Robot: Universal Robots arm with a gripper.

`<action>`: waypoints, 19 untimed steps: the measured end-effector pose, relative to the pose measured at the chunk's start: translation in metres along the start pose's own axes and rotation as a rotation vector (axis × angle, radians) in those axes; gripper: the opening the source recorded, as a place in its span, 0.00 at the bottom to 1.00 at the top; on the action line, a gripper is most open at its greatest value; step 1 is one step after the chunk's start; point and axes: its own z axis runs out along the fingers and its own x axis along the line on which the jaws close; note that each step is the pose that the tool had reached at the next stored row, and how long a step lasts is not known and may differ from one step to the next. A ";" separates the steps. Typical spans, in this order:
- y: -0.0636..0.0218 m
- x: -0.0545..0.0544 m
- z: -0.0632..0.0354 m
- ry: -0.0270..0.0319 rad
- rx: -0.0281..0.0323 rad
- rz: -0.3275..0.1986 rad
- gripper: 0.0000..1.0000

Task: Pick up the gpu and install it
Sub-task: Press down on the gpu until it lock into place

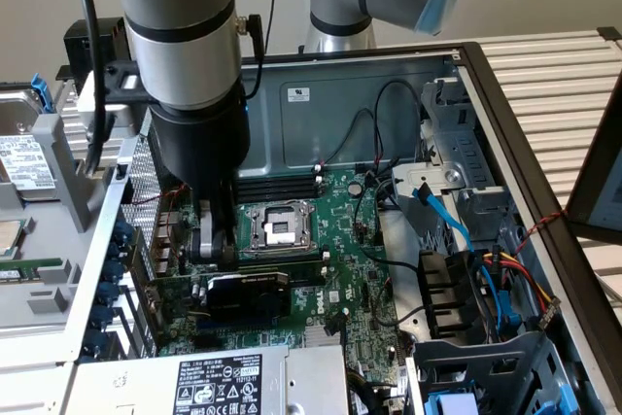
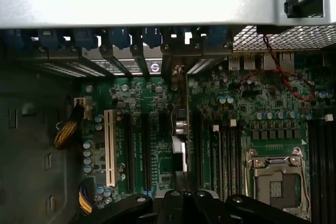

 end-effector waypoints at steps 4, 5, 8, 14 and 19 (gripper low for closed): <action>-0.0073 0.000 0.0019 -0.0016 0.0001 0.001 0.11; -0.0072 0.000 0.0032 -0.0020 0.0000 0.001 0.11; -0.0070 -0.001 0.0073 -0.0035 -0.0001 0.003 0.11; -0.0044 -0.003 0.0132 -0.0056 -0.0003 0.009 0.11; -0.0041 -0.004 0.0183 -0.0053 -0.0017 0.013 0.11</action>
